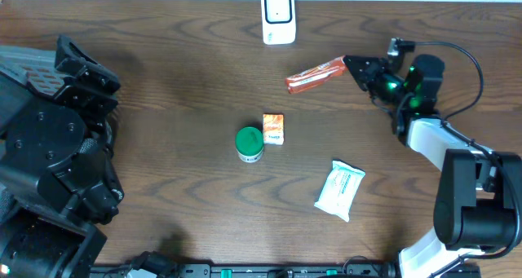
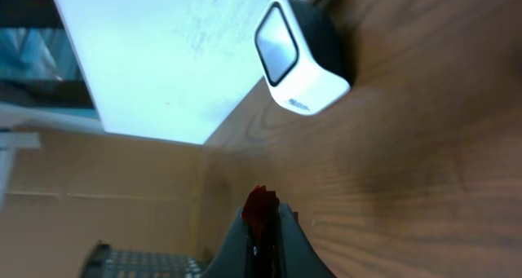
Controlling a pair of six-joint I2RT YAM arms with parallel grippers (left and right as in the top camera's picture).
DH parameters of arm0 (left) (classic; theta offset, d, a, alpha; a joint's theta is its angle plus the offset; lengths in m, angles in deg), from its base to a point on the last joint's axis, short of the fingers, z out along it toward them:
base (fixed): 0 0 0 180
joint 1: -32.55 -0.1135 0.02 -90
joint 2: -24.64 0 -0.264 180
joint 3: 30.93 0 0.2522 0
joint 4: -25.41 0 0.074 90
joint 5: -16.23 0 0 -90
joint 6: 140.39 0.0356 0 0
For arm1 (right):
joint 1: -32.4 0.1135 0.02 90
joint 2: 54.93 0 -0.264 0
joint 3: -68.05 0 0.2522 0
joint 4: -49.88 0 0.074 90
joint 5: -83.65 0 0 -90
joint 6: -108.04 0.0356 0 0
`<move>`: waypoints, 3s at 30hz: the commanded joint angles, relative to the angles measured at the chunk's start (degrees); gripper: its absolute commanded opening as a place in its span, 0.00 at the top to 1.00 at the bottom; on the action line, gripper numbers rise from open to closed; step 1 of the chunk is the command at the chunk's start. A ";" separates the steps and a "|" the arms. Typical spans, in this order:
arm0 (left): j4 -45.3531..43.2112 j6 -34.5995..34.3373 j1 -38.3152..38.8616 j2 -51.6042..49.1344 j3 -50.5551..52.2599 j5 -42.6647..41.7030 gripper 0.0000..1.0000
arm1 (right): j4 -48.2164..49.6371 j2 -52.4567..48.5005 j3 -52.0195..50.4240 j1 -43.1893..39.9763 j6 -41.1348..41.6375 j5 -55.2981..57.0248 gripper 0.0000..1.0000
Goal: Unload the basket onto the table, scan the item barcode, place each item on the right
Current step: 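Carry the bar to the white scanner and hold it beneath it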
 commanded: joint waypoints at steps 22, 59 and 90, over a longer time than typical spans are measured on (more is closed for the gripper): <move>0.00 0.94 -0.24 0.13 -0.17 0.92 0.18 | 1.68 -1.14 20.33 17.49 -41.72 49.62 0.99; 0.00 0.94 -0.24 0.09 -0.20 0.90 0.18 | 9.44 -32.92 47.76 21.90 -60.04 49.40 0.99; 0.02 0.94 -0.24 0.09 -0.20 0.92 0.19 | -34.93 -18.49 47.74 26.01 -73.50 52.52 0.99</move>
